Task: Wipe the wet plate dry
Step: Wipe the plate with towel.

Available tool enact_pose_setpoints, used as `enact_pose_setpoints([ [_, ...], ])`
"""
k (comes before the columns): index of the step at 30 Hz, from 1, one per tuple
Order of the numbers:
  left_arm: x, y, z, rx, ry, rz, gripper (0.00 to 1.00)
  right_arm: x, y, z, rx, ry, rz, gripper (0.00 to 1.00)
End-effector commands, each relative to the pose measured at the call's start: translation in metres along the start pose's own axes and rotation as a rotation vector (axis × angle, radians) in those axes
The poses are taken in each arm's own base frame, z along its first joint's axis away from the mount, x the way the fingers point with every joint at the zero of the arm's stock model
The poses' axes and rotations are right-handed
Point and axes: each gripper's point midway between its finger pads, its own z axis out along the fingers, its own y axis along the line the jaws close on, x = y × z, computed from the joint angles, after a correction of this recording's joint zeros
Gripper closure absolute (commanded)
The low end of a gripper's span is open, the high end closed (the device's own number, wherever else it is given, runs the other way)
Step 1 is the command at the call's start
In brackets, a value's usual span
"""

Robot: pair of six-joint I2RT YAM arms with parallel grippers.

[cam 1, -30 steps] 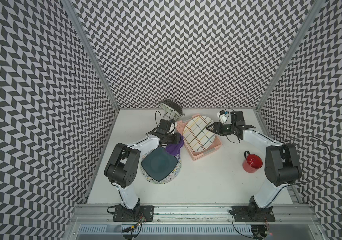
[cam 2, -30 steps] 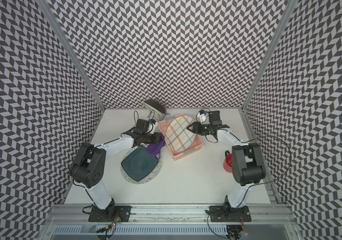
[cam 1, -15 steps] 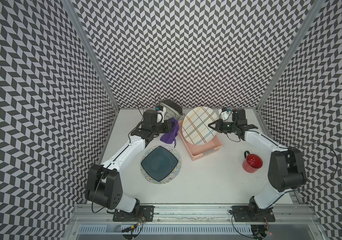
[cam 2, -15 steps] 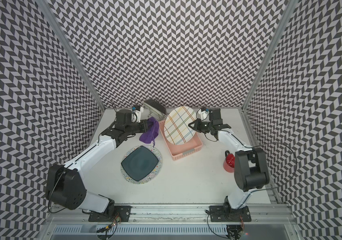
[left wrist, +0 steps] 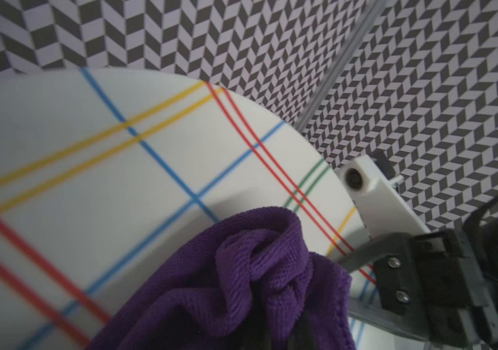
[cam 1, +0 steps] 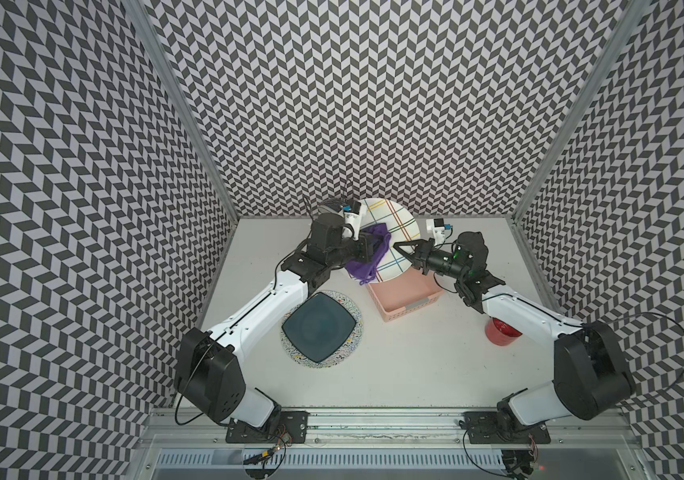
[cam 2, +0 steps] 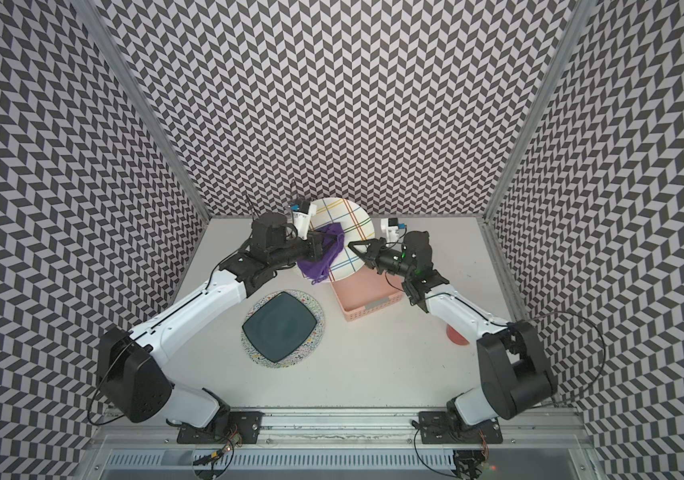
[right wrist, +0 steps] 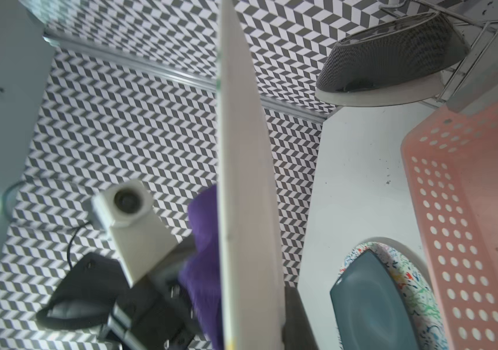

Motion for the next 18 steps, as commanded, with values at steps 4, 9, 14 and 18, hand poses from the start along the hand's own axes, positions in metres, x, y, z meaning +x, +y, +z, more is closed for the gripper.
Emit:
enact_pose_setpoints([
  [4,0.031,-0.005,0.011,-0.005,0.098,0.019,1.0,-0.03,0.182,-0.032,-0.499,-0.133,-0.193,1.0],
  [9,0.011,0.073,-0.018,-0.153,0.039,-0.101,1.0,-0.025,0.182,-0.044,-0.483,-0.163,-0.218,1.0],
  [14,0.027,0.036,0.003,-0.078,0.117,0.002,1.0,-0.009,0.193,-0.04,-0.465,-0.13,-0.294,1.0],
  [18,0.026,0.058,-0.003,-0.113,0.087,-0.09,1.0,-0.007,0.224,-0.051,-0.525,-0.159,-0.383,1.0],
])
